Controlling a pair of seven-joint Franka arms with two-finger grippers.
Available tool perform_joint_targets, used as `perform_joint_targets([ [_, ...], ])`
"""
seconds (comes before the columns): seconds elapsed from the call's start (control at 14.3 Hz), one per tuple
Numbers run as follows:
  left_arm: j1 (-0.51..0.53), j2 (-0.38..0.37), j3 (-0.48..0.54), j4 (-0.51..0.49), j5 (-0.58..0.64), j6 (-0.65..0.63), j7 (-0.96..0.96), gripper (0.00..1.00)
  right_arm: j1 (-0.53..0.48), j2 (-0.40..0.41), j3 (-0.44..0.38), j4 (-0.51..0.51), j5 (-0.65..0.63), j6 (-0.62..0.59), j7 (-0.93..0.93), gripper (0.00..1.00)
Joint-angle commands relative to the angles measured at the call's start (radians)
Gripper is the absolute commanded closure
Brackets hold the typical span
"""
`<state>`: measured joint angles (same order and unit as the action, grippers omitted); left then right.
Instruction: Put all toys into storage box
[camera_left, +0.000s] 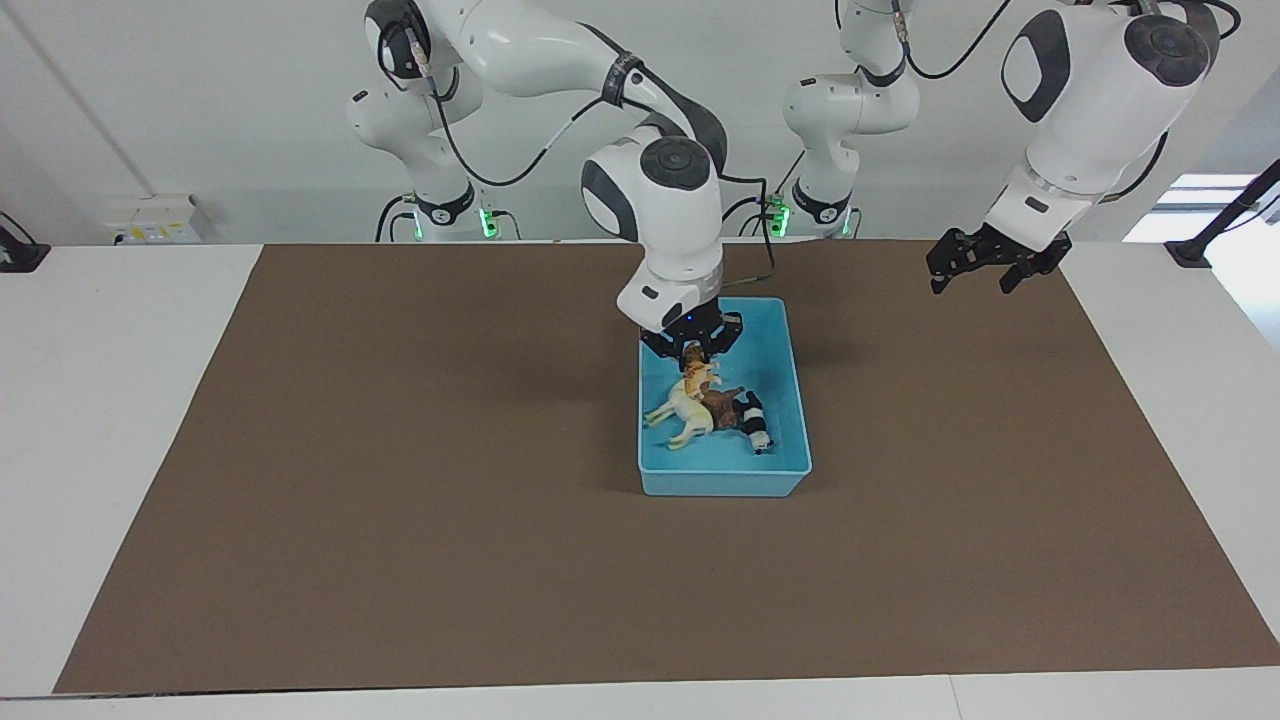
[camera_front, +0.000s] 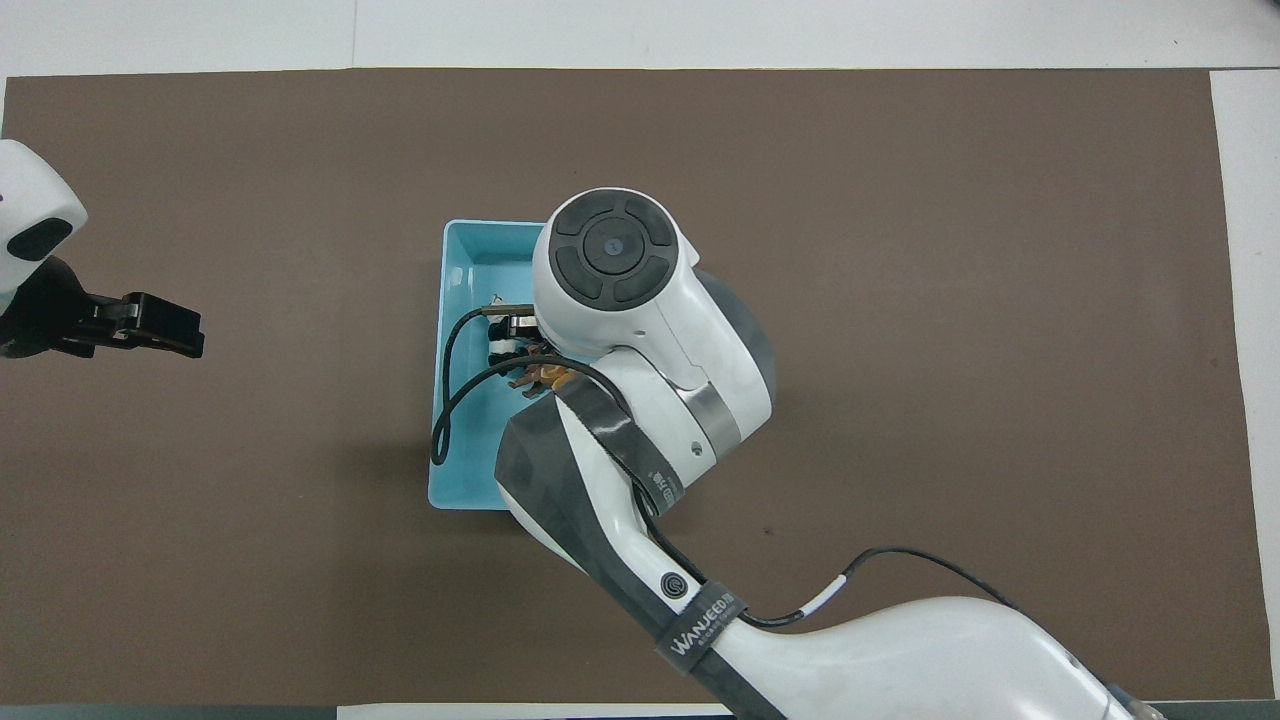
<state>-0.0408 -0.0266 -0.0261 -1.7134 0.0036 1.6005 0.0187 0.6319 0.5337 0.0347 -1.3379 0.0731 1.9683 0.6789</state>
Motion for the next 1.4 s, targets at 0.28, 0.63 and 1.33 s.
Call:
perform_joint_targets([
  [0.28,0.013,-0.021,-0.006,-0.022,-0.011,0.019,0.003,0.0,-0.026,0.022,-0.009,0.063,-0.048,-0.086,-0.005,0.0],
  [0.63,0.013,-0.021,-0.006,-0.022,-0.01,0.019,0.003,0.0,-0.201,-0.096,-0.006,0.013,-0.059,-0.161,-0.273,0.0],
  [1.33,0.013,-0.021,-0.006,-0.022,-0.01,0.019,0.003,0.0,-0.596,-0.412,-0.007,-0.206,-0.061,-0.401,-0.734,0.0],
])
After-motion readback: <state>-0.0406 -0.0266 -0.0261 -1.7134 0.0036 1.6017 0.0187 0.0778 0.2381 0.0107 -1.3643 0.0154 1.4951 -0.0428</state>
